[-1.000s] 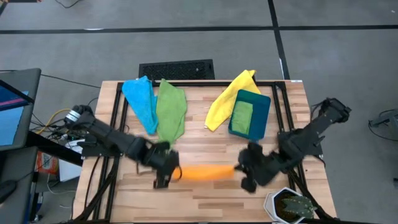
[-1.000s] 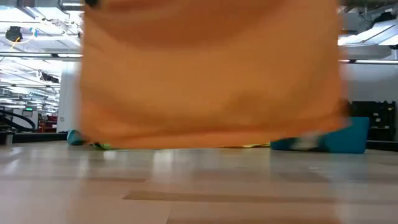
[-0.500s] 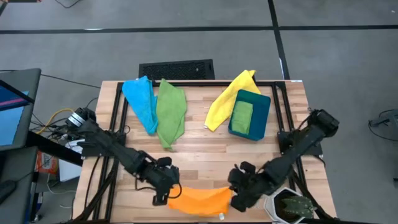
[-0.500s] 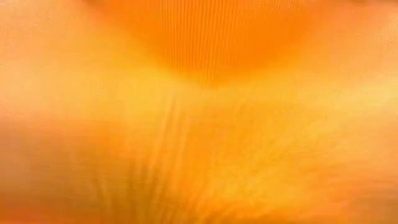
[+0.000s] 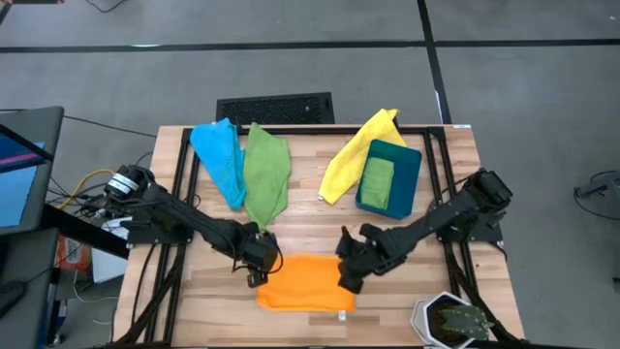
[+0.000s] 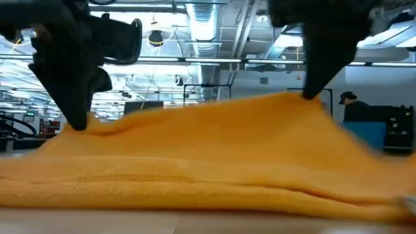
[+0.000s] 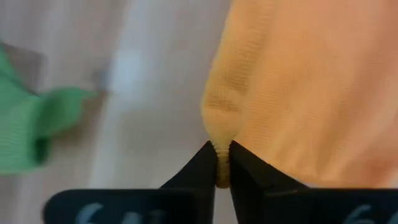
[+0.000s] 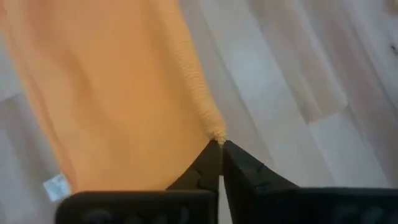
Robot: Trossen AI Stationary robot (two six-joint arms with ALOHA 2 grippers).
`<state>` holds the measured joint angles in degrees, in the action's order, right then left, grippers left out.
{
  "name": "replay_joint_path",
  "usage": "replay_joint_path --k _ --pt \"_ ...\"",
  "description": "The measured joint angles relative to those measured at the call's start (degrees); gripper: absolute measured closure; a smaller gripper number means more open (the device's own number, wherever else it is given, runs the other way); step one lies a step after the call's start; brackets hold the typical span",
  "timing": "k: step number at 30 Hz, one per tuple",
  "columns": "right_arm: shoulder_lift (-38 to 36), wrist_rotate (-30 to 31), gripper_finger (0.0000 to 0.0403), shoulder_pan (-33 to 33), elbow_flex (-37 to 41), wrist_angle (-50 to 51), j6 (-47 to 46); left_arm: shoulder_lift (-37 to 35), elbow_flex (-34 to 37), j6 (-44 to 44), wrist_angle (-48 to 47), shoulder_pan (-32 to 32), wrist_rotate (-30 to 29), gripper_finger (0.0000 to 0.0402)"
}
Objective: Fold microfiber towels
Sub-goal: Fold the orange microfiber cloth
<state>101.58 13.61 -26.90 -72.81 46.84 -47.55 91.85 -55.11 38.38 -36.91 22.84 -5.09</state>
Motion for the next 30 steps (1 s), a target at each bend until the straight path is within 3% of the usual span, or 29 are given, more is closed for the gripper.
replay_joint_path --k 4,11,16,19,22,30 --pt "0.75 0.25 0.0311 3.31 0.05 2.90 1.29 -0.02 -0.22 -1.61 0.88 -1.60 -3.34 0.0312" --pt "0.25 2.23 0.0208 6.76 0.25 5.04 4.52 -0.81 -0.32 -4.00 0.58 -4.57 -0.14 0.0188" --pt "-1.71 3.17 0.0167 6.21 0.25 4.16 4.50 -4.97 -0.33 -2.88 -1.42 -5.41 -2.18 0.0148" --pt "-2.69 3.04 0.0170 3.72 0.22 -2.76 5.27 -9.09 -0.33 -1.86 -0.28 -5.17 -4.38 0.0159" --pt "-3.04 2.62 0.0198 -0.07 0.07 -11.78 5.61 -12.59 0.34 -1.65 8.52 -3.03 -4.07 0.0197" --pt "-1.12 3.28 0.0340 -8.45 8.22 -26.03 -1.16 -10.22 7.57 0.61 29.42 4.49 -4.16 0.0367"
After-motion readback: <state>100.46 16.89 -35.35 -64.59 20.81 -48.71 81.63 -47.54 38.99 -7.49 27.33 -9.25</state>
